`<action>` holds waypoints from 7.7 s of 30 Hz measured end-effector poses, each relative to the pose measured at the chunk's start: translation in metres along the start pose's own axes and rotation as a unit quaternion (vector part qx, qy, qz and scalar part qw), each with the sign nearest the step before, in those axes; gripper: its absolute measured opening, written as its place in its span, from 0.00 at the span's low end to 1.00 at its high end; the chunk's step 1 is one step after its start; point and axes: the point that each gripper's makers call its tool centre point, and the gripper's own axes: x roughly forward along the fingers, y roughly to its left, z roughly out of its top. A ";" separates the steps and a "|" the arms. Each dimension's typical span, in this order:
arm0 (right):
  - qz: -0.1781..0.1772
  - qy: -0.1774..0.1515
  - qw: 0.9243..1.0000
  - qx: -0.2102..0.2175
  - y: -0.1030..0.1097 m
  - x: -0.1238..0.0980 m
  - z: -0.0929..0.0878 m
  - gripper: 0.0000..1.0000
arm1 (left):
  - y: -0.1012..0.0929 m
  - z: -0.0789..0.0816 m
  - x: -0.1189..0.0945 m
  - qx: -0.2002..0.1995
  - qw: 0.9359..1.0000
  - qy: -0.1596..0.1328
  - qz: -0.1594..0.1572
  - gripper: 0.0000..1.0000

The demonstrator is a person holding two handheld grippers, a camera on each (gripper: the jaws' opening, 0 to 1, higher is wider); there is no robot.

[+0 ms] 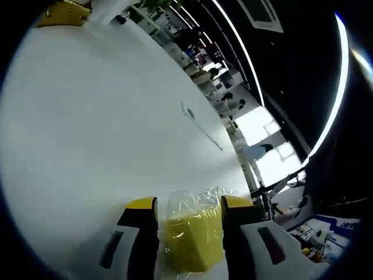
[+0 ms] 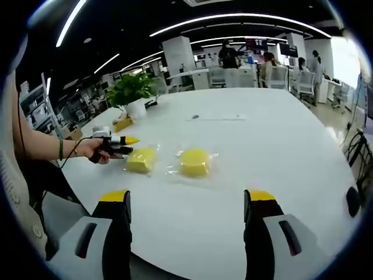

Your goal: Compare the silicone blocks by pressing each to a similar depth, holding the contact briefly, and releasing to observe deformation and rebound differences across the visible hardness samples.

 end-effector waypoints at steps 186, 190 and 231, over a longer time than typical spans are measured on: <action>0.421 0.044 0.835 -0.350 0.198 0.030 0.109 0.21 | -0.360 -0.063 -0.135 0.568 0.784 0.060 -0.242 0.00; 0.422 0.047 0.838 -0.343 0.199 0.027 0.107 0.18 | -0.360 -0.061 -0.135 0.566 0.784 0.061 -0.247 0.00; 0.393 0.028 0.846 -0.359 0.193 0.022 0.105 0.07 | -0.366 -0.077 -0.130 0.578 0.771 0.066 -0.260 0.00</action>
